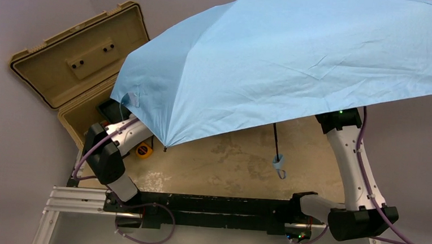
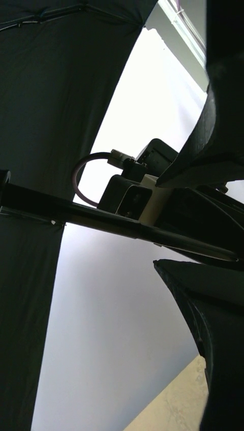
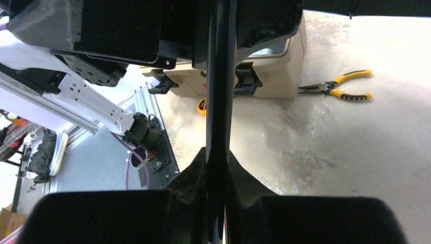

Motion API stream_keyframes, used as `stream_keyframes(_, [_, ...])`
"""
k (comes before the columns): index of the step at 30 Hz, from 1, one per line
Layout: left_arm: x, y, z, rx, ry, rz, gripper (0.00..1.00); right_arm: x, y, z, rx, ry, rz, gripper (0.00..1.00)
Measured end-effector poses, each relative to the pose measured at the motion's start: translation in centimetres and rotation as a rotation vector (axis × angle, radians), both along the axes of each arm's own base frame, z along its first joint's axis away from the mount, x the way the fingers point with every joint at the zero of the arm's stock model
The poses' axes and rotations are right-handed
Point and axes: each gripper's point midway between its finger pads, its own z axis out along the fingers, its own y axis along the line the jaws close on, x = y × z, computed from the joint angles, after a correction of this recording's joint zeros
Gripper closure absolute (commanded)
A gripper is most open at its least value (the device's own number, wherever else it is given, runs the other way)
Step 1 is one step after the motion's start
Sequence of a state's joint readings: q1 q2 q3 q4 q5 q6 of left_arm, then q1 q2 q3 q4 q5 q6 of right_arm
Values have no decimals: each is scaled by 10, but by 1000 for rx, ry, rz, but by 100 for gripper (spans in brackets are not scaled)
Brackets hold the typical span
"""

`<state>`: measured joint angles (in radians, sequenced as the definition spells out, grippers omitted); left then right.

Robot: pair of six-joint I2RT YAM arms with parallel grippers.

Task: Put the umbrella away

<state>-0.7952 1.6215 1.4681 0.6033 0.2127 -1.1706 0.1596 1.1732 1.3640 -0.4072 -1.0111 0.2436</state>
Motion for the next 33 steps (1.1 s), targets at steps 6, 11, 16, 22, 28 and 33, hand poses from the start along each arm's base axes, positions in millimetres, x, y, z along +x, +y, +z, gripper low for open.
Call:
stream_keyframes(6, [-2, -5, 0, 9, -16, -30, 84, -3, 1, -1, -10, -8, 8, 100])
stream_keyframes(11, [2, -9, 1, 24, -70, -60, 100, -5, -2, 4, -29, -2, -16, 100])
stream_keyframes(16, [-9, -6, 10, 21, -136, -91, 100, -13, -3, 12, -49, -23, -26, 76])
stream_keyframes(22, [-33, 12, 24, 81, -160, -52, 100, -31, -4, 43, -69, -224, 28, 54])
stream_keyframes(28, [-75, 33, 52, 155, -278, 50, 100, -60, 2, 58, -64, -371, 162, 50])
stream_keyframes(33, [-88, 30, 56, 234, -336, 108, 100, -71, 9, 54, -49, -383, 246, 55])
